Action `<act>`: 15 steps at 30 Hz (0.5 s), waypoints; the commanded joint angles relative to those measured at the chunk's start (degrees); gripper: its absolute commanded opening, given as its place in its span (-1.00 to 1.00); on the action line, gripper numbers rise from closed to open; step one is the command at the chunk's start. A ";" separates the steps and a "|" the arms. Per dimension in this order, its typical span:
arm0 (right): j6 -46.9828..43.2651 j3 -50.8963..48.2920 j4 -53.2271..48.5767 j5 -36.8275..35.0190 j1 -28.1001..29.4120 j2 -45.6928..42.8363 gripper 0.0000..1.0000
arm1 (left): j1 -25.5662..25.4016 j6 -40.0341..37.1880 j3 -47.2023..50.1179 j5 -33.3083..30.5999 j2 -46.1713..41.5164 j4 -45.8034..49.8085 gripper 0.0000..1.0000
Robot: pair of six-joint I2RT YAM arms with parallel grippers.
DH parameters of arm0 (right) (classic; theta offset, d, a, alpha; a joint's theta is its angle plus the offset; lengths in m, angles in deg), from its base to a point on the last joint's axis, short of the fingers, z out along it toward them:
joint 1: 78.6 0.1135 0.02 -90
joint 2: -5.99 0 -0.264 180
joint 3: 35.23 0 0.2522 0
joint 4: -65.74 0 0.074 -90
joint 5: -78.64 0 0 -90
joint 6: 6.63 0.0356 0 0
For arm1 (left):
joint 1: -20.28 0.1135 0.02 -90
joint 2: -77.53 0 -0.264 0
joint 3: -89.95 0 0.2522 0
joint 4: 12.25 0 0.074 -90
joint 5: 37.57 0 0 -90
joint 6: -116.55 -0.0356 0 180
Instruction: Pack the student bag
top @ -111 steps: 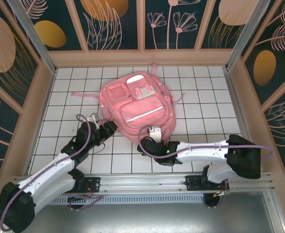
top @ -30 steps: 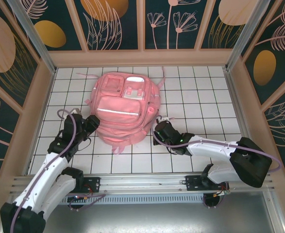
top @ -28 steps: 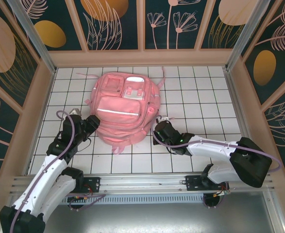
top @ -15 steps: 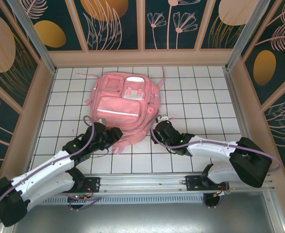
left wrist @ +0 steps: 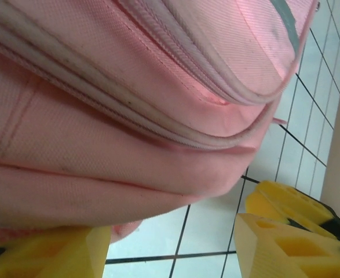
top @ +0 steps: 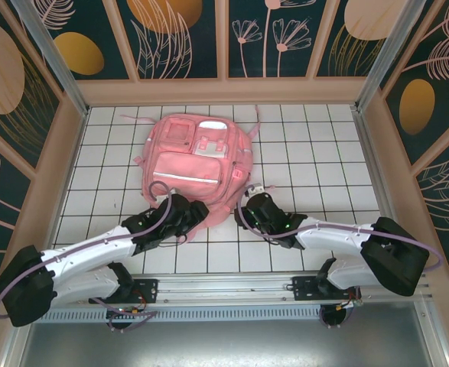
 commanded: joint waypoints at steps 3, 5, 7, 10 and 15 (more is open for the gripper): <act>-5.01 2.96 3.50 0.61 1.74 2.03 -0.38 | -0.15 1.16 -1.16 -4.78 2.96 -2.78 0.18; -6.11 4.44 3.49 0.81 2.04 4.29 -0.44 | -0.11 1.09 -1.33 -4.88 3.59 -2.85 0.18; -6.41 5.93 3.27 0.65 2.07 6.86 -0.47 | -0.14 0.85 -1.50 -5.05 3.70 -2.94 0.17; -6.58 7.74 2.69 1.14 1.40 10.18 -0.44 | -0.12 0.52 -1.34 -5.40 3.20 -2.77 0.17; -6.42 9.03 3.45 4.21 0.11 13.46 -0.37 | -0.23 0.43 -0.81 -5.34 2.91 -3.24 0.17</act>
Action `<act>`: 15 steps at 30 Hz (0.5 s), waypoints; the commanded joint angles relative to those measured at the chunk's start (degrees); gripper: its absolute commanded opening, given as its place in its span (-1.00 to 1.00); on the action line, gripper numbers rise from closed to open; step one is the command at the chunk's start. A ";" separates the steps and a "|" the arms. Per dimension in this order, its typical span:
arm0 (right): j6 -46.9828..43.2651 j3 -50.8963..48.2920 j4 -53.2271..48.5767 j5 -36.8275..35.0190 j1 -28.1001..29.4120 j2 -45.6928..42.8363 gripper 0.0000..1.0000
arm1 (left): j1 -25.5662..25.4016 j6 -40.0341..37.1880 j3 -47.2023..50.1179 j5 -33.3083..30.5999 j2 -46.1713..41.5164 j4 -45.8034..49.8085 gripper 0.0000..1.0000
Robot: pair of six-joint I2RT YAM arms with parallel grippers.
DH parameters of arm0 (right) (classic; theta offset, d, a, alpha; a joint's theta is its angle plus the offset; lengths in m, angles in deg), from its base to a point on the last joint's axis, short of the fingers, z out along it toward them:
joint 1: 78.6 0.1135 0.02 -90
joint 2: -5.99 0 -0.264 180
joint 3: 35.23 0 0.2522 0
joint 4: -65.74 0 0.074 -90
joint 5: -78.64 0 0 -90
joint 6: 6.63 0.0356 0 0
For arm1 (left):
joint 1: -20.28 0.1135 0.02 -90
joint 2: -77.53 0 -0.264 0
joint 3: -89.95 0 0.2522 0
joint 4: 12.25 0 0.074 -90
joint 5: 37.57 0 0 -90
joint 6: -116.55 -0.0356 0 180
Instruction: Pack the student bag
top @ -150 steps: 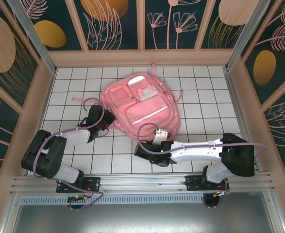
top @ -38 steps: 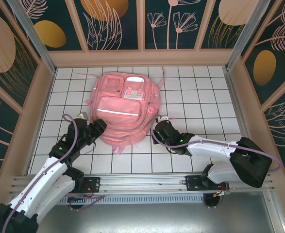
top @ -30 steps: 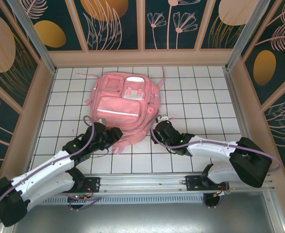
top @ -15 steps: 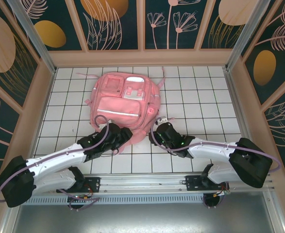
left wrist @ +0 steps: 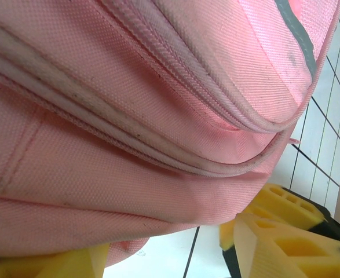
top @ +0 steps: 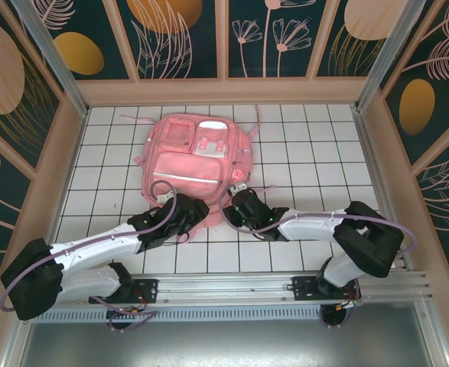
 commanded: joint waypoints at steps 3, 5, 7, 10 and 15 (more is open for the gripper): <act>-0.77 2.53 1.33 4.06 -1.91 2.49 -0.36 | -0.15 -0.31 -0.50 -2.06 0.03 -1.97 0.17; -0.78 3.03 1.11 4.46 -2.45 3.14 -0.36 | -0.10 -0.49 -0.52 -1.94 0.36 -2.12 0.17; -1.01 3.16 1.50 5.54 -2.72 3.43 -0.38 | -0.14 -0.62 -0.48 -1.85 0.55 -2.35 0.17; -1.44 4.01 1.55 7.11 -2.99 4.30 -0.40 | -0.12 -0.64 -0.44 -1.70 0.82 -2.71 0.17; -1.40 4.70 1.06 7.63 -3.09 5.06 -0.88 | -0.09 -0.84 -0.54 -1.84 1.00 -2.64 0.18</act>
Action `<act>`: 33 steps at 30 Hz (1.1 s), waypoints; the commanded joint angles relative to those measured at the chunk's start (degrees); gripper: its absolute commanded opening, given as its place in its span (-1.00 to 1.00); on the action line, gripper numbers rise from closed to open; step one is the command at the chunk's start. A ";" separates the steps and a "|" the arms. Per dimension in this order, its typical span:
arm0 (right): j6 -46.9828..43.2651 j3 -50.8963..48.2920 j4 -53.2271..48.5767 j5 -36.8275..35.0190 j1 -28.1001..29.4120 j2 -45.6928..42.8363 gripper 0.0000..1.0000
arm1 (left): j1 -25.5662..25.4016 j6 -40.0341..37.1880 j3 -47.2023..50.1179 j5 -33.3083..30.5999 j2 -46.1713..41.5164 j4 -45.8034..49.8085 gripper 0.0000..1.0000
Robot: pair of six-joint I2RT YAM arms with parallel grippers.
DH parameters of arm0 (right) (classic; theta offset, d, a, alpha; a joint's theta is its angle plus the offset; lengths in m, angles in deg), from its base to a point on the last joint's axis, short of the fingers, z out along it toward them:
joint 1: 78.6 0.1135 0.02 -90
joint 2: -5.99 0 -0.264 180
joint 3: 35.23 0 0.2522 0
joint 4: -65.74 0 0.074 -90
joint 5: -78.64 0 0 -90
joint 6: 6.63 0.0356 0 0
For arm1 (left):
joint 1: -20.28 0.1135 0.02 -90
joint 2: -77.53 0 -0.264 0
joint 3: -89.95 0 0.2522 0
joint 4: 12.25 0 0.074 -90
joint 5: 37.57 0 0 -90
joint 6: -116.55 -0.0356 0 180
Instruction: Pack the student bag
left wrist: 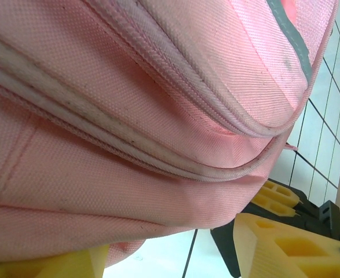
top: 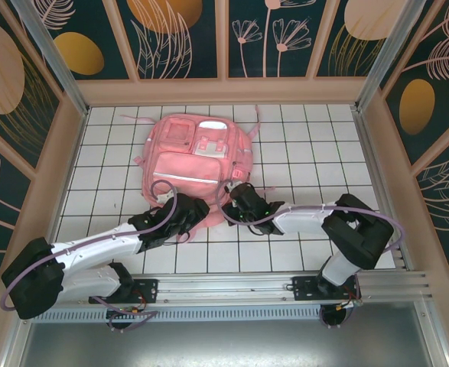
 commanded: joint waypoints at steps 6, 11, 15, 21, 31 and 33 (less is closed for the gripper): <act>-0.59 -0.48 1.05 1.08 -0.20 -3.38 -1.00 | -0.09 -0.84 -0.05 -2.14 0.71 -1.57 0.19; -0.99 -1.37 0.45 1.50 0.94 -6.91 -1.00 | -0.14 -0.99 -0.20 -4.63 2.67 -0.70 0.30; -1.35 -1.39 -1.10 1.16 1.67 -7.80 -1.00 | 0.00 -1.41 0.33 -6.86 5.46 -1.66 0.14; -1.39 -1.50 -2.09 -0.82 2.30 -7.91 -1.00 | 0.56 -2.24 -0.30 -9.80 6.04 0.37 -1.00; -2.41 -0.97 -5.71 -10.08 1.00 -7.52 -1.00 | 2.65 -4.43 3.60 -15.86 -10.34 9.52 -1.00; -2.63 -0.89 -5.96 -11.27 -0.04 -7.19 -1.00 | 3.38 -4.44 5.05 -15.73 -14.12 10.75 -1.00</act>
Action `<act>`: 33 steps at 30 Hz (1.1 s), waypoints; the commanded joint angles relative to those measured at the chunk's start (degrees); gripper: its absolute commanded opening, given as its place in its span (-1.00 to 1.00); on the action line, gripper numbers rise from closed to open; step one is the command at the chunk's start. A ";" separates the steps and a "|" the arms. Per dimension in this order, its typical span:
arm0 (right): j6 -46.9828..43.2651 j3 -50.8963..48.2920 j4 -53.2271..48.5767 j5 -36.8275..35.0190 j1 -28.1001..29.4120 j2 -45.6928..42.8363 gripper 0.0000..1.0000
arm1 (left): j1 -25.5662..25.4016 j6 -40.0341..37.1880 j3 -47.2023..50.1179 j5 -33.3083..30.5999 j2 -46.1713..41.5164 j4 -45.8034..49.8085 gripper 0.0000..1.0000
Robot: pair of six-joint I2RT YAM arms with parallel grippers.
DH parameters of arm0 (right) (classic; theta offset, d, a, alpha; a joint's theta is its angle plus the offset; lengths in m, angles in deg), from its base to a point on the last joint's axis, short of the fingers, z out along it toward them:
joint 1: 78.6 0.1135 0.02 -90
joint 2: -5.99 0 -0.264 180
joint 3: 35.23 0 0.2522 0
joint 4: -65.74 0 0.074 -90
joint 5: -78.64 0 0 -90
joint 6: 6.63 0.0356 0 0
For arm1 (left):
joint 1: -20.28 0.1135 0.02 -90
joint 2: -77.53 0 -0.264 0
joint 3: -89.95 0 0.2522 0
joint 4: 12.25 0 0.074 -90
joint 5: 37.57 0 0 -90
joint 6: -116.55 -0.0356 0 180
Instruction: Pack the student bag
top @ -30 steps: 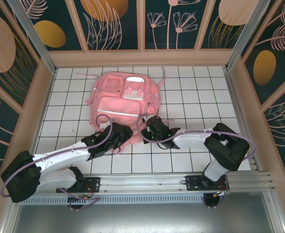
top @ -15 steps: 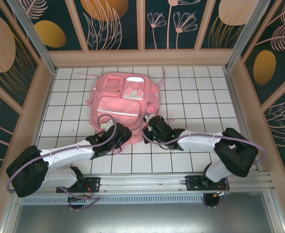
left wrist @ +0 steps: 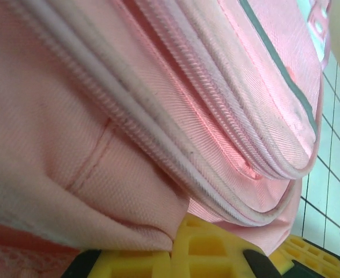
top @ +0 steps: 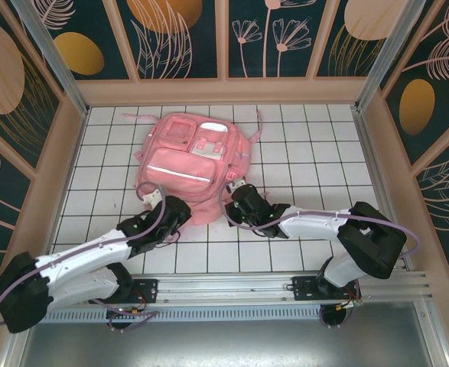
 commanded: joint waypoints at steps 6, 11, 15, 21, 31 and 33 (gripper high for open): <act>-1.67 1.29 -1.70 -10.71 -5.39 1.82 -1.00 | 1.55 -1.99 2.72 -5.75 -11.47 9.48 -1.00; -2.01 4.04 -1.02 -12.42 -10.06 6.04 -1.00 | 1.60 -2.39 2.38 -6.11 -13.69 11.50 -1.00; -1.84 6.27 -1.41 -13.54 -13.45 8.71 -1.00 | 1.60 -2.39 2.54 -7.27 -15.76 13.09 -1.00; -1.90 8.84 -2.64 -14.59 -17.06 10.72 -1.00 | 1.55 -2.97 2.37 -5.84 -15.17 10.97 -1.00; -0.26 10.14 -1.60 -12.13 -26.15 10.56 -1.00 | 0.79 -4.68 1.65 6.65 -1.90 -11.06 -1.00; -0.17 10.57 -1.05 -10.65 -27.96 10.51 -1.00 | -0.05 -5.00 0.16 7.22 1.12 -13.66 -1.00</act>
